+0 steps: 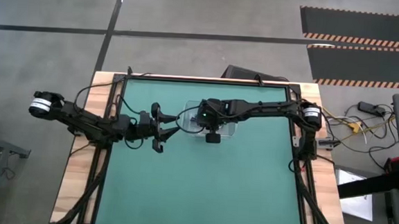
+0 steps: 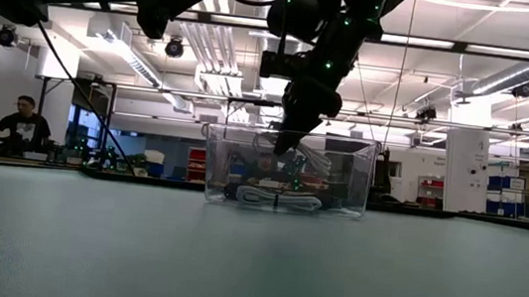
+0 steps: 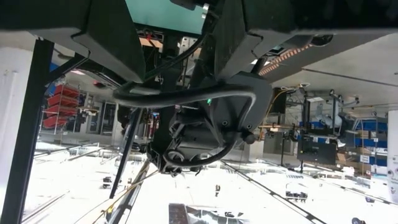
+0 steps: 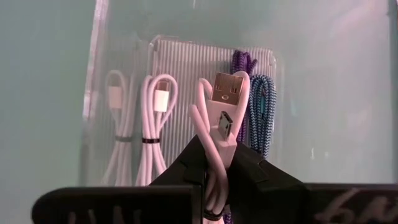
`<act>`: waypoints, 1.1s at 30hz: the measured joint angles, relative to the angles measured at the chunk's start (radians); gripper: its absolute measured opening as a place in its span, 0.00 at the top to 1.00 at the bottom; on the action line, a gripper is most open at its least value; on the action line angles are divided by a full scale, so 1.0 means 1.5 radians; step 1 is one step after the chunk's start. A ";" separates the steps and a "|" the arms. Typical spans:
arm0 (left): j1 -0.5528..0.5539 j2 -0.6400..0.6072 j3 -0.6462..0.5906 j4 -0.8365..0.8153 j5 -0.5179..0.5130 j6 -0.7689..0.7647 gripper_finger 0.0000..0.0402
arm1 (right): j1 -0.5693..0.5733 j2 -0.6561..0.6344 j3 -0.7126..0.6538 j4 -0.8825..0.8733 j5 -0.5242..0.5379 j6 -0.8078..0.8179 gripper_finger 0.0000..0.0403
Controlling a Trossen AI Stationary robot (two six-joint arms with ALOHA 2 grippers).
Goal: Pick and place USB-C Cables
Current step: Put the white charger cable into the transparent container
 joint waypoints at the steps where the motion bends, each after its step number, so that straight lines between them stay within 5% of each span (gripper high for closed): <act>1: 0.000 0.000 0.000 0.000 0.000 0.000 0.56 | -0.002 0.001 0.000 -0.001 0.000 0.001 0.94; 21: 0.000 0.000 -0.002 -0.002 0.000 0.000 0.56 | -0.022 0.000 -0.078 0.185 -0.007 0.006 0.94; 33: 0.000 0.000 -0.003 -0.002 0.000 0.000 0.56 | -0.050 -0.003 -0.113 0.264 -0.073 0.046 0.94</act>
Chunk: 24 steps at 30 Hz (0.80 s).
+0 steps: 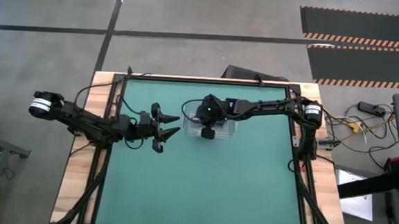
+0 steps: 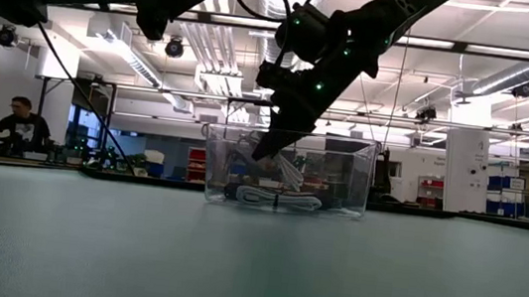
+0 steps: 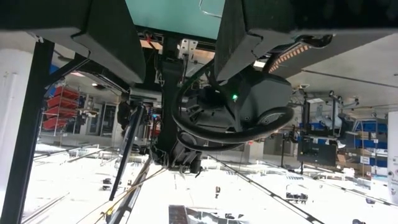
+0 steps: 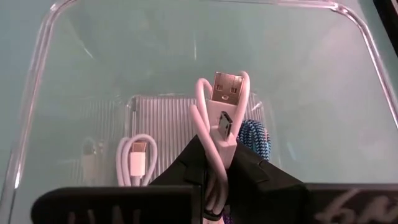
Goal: Pick and place USB-C Cables
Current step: Put the white charger cable into the transparent container, then return to Home Position
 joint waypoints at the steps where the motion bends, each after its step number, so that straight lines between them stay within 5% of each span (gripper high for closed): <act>1: 0.000 0.000 0.000 0.000 0.000 0.000 0.56 | 0.000 0.000 0.000 0.000 0.002 0.002 0.94; 15: 0.000 0.000 0.000 0.000 0.000 0.000 0.56 | -0.001 0.000 0.000 -0.001 0.005 0.020 0.70; 24: 0.000 0.003 0.000 -0.003 0.000 0.000 0.56 | 0.000 -0.023 0.029 -0.068 0.006 0.017 0.66</act>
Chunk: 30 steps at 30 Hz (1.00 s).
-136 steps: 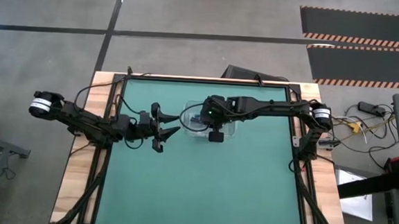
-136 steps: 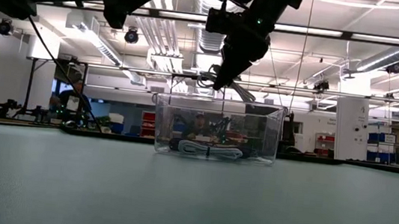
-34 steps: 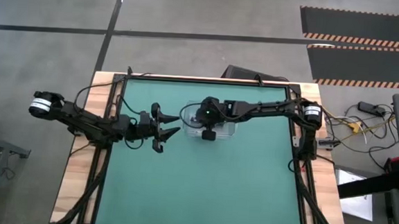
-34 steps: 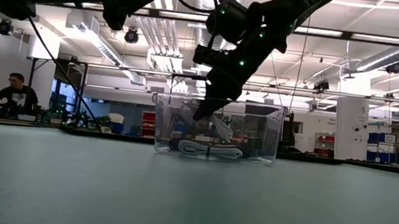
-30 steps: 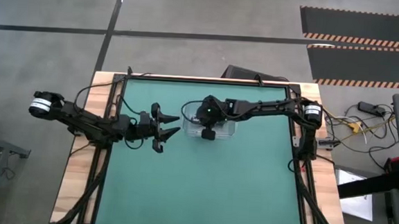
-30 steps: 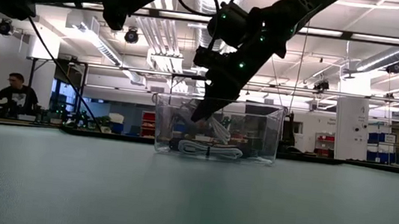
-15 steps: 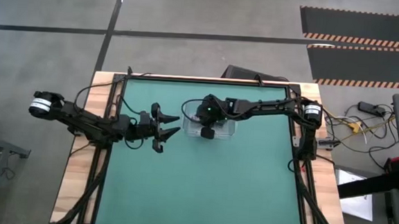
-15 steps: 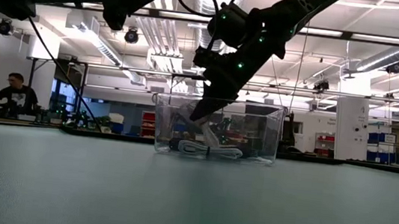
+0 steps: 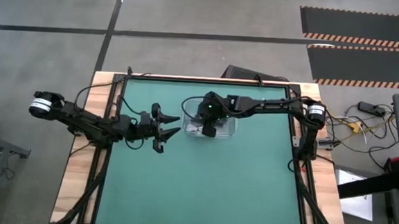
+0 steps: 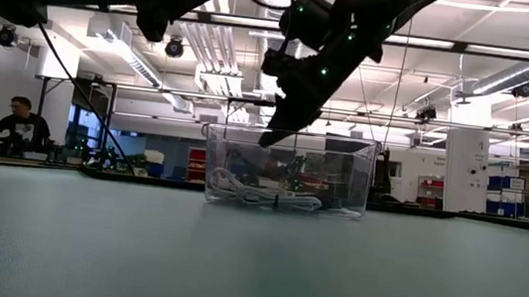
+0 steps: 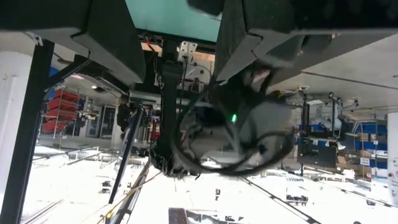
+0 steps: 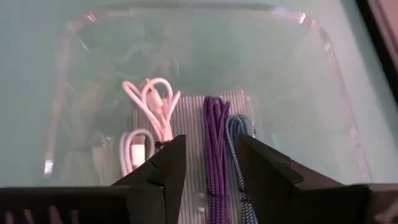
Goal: Pick and place USB-C Cables
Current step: Return to Home Position
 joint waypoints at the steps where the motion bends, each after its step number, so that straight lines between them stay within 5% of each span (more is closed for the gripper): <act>1: 0.000 0.000 0.000 -0.005 0.000 0.000 0.56 | 0.003 -0.008 -0.002 -0.003 -0.002 -0.003 0.66; 7: 0.000 -0.006 0.000 -0.034 0.000 0.000 0.56 | 0.033 -0.092 -0.075 0.064 -0.014 -0.019 0.71; 14: -0.001 -0.045 -0.001 -0.129 0.000 -0.013 0.56 | 0.054 -0.218 -0.269 0.268 -0.042 -0.017 0.77; 30: -0.003 -0.268 0.000 -0.534 0.004 -0.035 0.58 | 0.053 -0.432 -0.553 0.534 -0.042 -0.055 0.90</act>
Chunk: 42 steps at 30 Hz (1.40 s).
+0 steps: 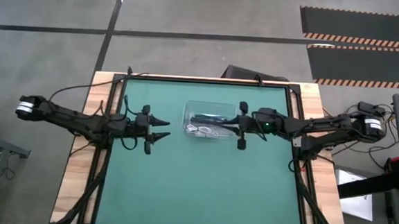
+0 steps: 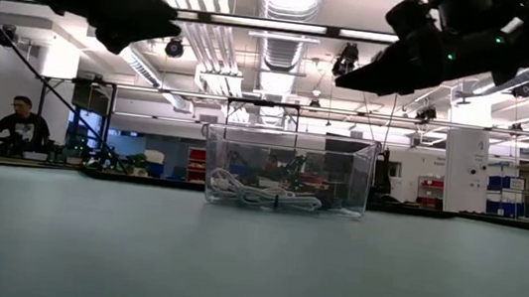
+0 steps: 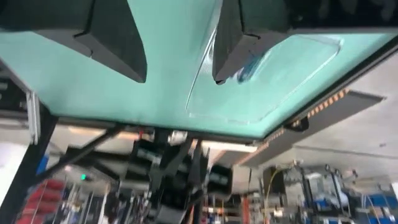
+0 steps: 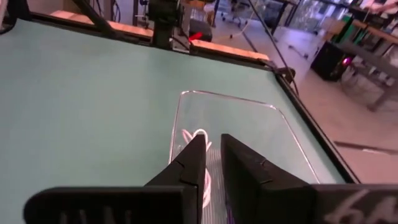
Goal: Pick and place USB-C Cables
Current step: Return to Home Position
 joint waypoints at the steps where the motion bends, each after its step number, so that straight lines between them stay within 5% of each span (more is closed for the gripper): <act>1: 0.000 -0.015 0.000 -0.026 0.000 0.000 0.59 | 0.000 -0.011 -0.010 0.003 0.000 -0.006 0.90; 15: 0.000 -0.147 -0.055 -0.125 0.136 -0.009 0.98 | -0.034 -0.164 -0.122 0.003 -0.042 -0.013 0.92; 42: 0.001 -0.500 -0.216 -0.142 0.124 -0.012 0.98 | -0.051 -0.499 -0.317 0.002 -0.047 0.015 0.92</act>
